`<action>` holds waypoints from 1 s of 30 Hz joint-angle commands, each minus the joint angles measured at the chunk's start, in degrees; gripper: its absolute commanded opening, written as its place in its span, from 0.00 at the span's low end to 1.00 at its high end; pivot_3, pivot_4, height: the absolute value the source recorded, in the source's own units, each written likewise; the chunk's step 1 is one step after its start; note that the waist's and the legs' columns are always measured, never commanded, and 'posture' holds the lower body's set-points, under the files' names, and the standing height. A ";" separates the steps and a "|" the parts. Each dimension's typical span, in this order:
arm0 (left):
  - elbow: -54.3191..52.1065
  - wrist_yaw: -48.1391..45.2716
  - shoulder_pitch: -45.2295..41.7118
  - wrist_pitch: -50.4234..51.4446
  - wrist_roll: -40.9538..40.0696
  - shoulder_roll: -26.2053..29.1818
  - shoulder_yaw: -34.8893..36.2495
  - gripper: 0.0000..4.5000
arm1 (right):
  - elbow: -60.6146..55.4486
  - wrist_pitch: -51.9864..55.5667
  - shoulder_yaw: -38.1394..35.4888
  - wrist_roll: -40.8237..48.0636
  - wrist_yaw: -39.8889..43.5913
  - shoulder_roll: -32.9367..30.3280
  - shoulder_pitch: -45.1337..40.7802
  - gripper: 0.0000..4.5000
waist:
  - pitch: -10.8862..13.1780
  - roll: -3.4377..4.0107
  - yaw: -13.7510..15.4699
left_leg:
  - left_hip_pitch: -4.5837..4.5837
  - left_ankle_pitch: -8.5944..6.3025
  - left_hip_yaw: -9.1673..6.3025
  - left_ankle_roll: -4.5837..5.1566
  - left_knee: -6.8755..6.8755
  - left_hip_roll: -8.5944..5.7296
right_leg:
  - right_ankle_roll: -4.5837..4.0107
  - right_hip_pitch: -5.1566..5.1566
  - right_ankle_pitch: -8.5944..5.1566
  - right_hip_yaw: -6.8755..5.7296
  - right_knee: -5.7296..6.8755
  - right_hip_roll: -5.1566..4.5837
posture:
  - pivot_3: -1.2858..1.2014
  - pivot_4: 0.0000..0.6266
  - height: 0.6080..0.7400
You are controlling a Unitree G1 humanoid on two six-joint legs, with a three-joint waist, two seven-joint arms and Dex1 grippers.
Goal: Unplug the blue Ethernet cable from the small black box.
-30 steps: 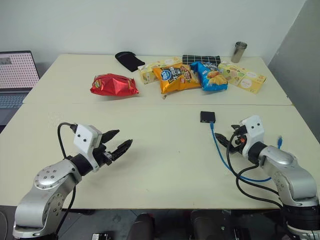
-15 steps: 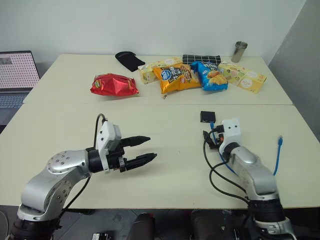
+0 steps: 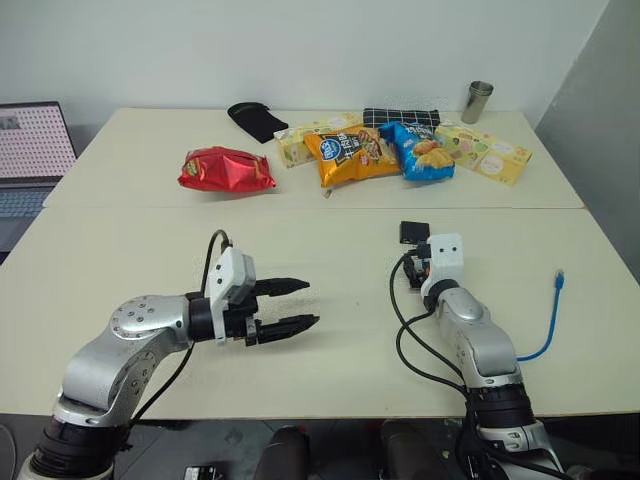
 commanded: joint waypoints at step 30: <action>5.40 3.13 -3.02 13.41 -14.33 -3.56 5.83 0.75 | -2.68 -53.13 18.70 -7.87 43.04 -29.58 -5.89 0.02 | 0.05 -0.05 -0.54 | -0.02 -0.01 -0.04 0.02 0.05 0.02 | 0.01 0.02 0.00 -0.11 -0.02 0.03 | 0.52 0.24 1.00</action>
